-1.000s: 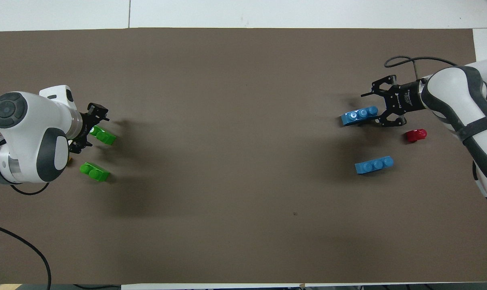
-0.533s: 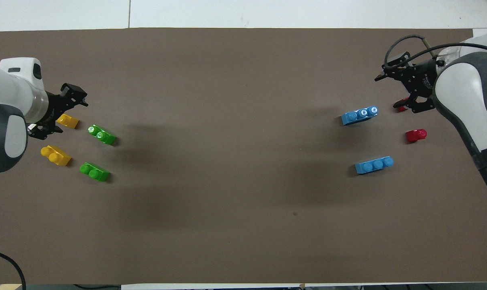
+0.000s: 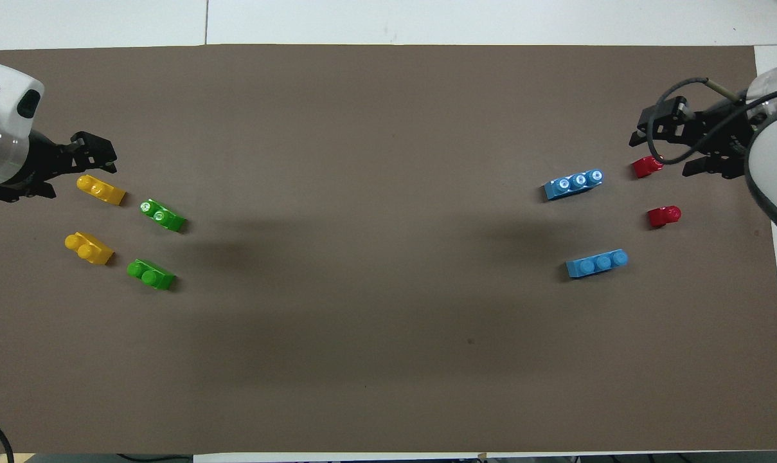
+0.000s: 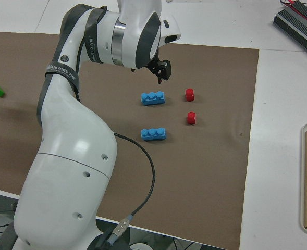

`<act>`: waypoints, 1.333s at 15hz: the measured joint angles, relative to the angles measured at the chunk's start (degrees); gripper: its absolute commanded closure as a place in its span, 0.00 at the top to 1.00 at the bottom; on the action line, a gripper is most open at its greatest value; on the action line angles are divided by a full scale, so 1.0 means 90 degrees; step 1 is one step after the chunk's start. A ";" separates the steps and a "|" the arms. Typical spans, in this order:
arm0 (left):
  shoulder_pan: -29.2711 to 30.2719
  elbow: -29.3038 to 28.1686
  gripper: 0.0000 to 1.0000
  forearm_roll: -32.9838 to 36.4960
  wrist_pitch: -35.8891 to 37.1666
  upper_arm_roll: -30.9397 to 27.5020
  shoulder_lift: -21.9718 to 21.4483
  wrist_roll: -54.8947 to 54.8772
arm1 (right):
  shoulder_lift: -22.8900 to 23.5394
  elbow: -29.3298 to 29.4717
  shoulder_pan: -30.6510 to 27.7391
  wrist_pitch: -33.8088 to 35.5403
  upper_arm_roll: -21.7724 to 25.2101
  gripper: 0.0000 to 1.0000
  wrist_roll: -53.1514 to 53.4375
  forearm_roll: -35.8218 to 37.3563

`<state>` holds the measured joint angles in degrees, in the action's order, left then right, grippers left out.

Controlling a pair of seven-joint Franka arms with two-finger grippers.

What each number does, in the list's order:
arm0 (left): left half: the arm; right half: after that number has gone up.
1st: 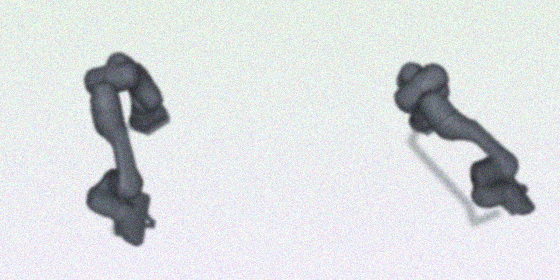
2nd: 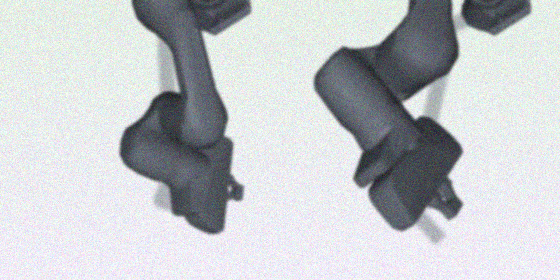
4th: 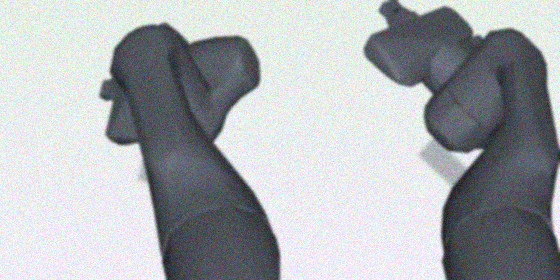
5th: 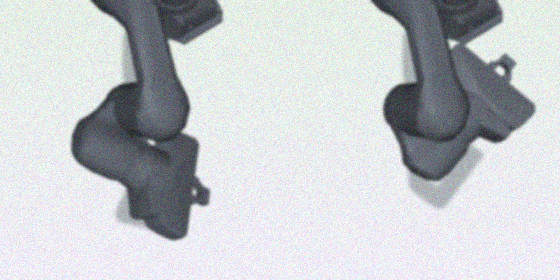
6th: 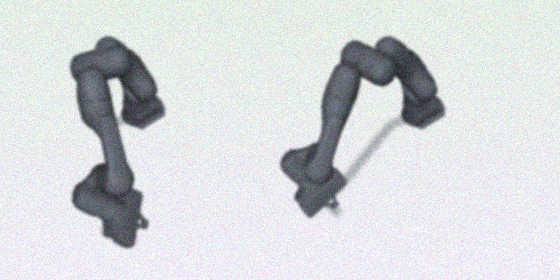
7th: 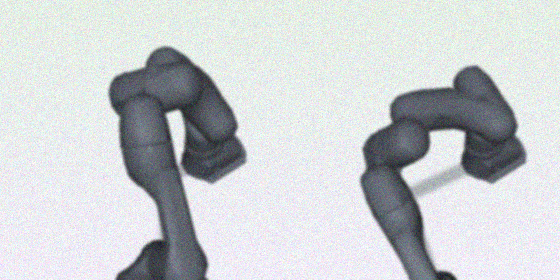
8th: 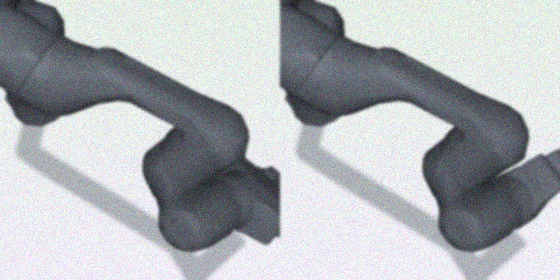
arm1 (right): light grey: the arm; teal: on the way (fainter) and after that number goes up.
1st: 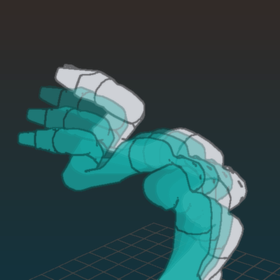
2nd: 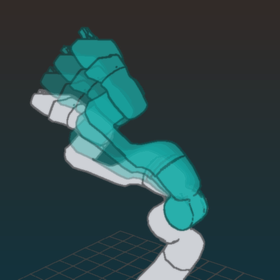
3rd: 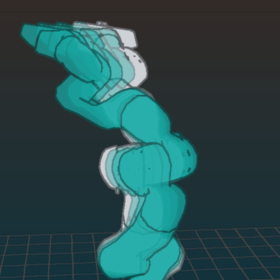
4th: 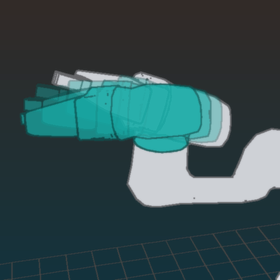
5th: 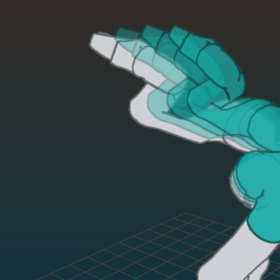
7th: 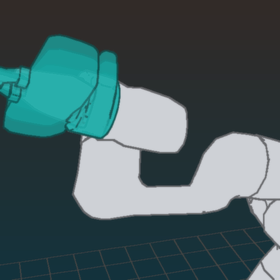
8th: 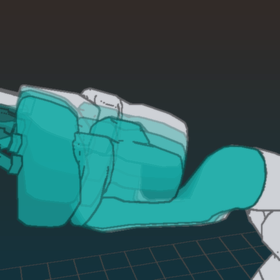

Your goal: Remove green block with left arm and hold with right

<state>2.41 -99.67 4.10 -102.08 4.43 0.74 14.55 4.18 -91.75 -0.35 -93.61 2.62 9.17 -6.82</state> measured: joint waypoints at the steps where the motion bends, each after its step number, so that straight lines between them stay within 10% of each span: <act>1: 0.0000 0.0000 1.00 -0.0017 0.0126 0.0005 -0.0122 -0.0173 | -0.0130 -0.0002 0.0000 0.0230 -0.0001 1.00 -0.0185 0.0079; 20: 0.0011 0.0244 1.00 -0.0593 0.0948 -0.0028 -0.0520 -0.1127 | -0.0562 -0.0141 0.0001 0.0085 -0.0035 1.00 -0.1501 0.0782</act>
